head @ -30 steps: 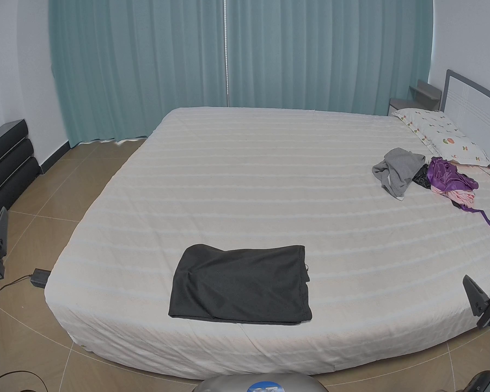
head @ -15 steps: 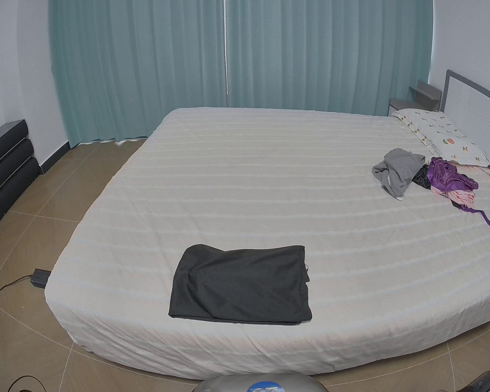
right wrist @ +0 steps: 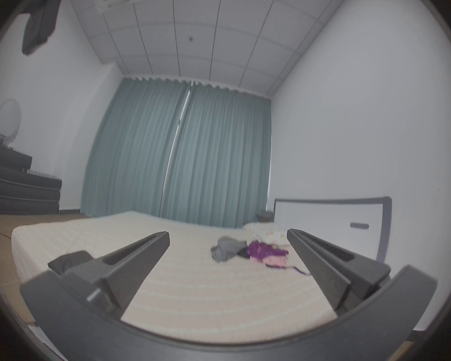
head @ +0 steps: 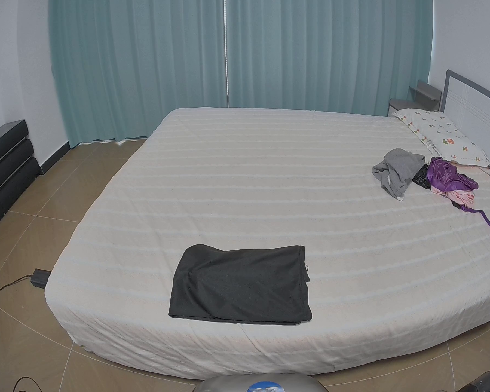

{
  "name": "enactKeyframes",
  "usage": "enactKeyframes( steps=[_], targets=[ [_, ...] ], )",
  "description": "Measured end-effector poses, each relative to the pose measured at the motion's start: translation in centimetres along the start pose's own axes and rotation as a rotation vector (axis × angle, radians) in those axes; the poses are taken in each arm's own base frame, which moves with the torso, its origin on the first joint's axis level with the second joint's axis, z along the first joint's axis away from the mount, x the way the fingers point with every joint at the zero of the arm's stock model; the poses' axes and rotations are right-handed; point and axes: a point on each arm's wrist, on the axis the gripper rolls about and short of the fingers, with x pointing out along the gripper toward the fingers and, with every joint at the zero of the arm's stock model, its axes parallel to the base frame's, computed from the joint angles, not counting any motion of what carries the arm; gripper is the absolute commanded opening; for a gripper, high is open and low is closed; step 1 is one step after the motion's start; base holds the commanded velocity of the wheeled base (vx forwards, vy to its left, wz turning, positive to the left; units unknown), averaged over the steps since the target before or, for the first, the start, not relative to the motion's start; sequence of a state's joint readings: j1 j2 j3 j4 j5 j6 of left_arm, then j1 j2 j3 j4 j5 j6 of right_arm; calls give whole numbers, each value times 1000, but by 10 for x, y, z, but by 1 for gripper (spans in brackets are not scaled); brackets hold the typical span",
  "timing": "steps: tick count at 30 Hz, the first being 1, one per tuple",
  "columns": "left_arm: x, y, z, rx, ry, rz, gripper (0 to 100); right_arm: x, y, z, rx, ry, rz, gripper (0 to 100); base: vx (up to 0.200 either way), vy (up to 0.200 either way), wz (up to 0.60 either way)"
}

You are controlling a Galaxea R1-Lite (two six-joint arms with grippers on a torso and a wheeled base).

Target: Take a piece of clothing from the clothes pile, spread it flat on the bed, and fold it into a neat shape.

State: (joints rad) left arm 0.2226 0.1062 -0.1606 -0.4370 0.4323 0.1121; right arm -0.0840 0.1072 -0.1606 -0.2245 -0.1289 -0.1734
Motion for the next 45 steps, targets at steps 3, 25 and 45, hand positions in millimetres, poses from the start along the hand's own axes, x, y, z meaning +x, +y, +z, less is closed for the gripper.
enactKeyframes(
  steps=[3, 25, 45],
  targets=[
    [-1, -2, -3, -13, 10, -110, 100, -1, 0, 2, 2, -61, 22, 100, 0, 0, 0],
    [-11, 2, -50, -34, 247, -440, 100, -7, 8, -38, -45, 12, 267, 100, 0, 0, 0],
    [-22, -3, -76, -57, 391, -668, 100, -10, 9, -57, 90, 185, 215, 100, 0, 0, 0]
  ],
)
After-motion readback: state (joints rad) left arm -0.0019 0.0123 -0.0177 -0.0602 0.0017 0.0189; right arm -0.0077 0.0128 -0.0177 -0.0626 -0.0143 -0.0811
